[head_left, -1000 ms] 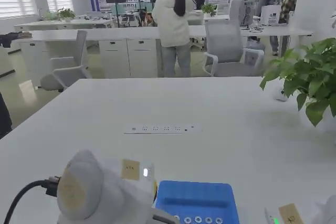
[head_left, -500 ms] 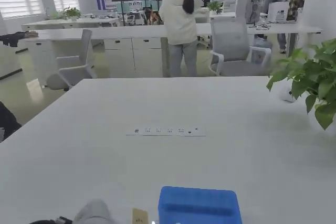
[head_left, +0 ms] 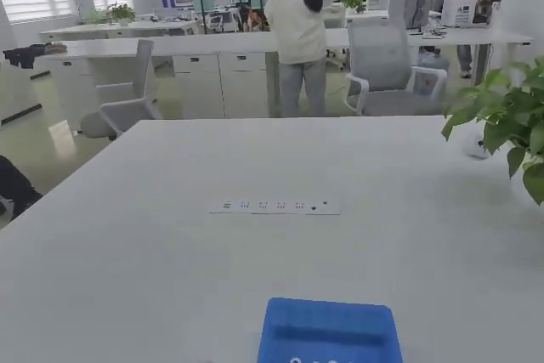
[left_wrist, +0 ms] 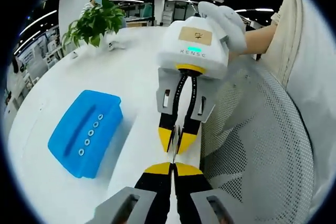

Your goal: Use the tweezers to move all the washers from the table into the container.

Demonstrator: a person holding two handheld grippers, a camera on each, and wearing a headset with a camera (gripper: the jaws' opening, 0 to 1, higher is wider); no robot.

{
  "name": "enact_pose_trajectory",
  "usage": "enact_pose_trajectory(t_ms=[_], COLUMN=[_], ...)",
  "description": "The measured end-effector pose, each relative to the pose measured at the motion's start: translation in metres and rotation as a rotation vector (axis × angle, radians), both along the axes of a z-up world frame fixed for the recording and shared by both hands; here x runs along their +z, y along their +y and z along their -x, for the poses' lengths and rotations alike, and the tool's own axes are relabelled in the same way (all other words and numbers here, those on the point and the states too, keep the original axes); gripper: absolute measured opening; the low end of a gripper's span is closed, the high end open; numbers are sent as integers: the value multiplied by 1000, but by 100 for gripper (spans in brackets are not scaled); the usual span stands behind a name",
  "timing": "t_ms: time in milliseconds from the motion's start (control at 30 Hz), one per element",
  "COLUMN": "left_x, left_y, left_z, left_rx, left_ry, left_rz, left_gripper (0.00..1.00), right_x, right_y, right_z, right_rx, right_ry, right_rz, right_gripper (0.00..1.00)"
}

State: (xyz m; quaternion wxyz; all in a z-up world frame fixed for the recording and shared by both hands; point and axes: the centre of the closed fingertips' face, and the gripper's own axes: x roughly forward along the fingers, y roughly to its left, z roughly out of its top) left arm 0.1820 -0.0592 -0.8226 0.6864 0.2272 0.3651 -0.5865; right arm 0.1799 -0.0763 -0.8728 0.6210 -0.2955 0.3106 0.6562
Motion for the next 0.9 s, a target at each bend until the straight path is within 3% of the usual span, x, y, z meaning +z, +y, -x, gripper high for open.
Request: enact_pose_trajectory(t_ms=[200, 333, 433, 533, 600, 667, 700, 767, 867, 900], left_x=[-12, -19, -24, -28, -31, -36, -39, -46, -53, -53], left_y=[4, 7, 9, 11, 13, 18, 21, 27, 33, 32], left_z=[0, 1, 0, 0, 1, 0, -1, -1, -1, -1], left_rx=[22, 15, 8, 11, 2, -22, -39, -79, -132, -133], left_ry=[50, 55, 58, 73, 79, 62, 48, 21, -18, -17], left_rz=[-20, -64, -98, -132, -173, -243, -289, -368, -458, -460], left_gripper=[0, 0, 0, 0, 0, 0, 0, 0, 0, 0], right_x=[-8, -3, 10, 32, 49, 64, 75, 93, 108, 112], right_y=[7, 13, 12, 5, -3, -11, -19, -34, -56, -61], right_z=[0, 1, 2, 2, -4, -10, -15, -23, -29, -28], right_rx=[-14, -62, -96, -202, -320, -402, -460, -553, -668, -686], right_ry=[-22, 11, 26, 91, 150, 178, 190, 189, 136, 120], right_rz=[-2, -70, -137, -249, -339, -414, -465, -541, -577, -583], right_gripper=[9, 22, 31, 39, 54, 62, 61, 57, 59, 59])
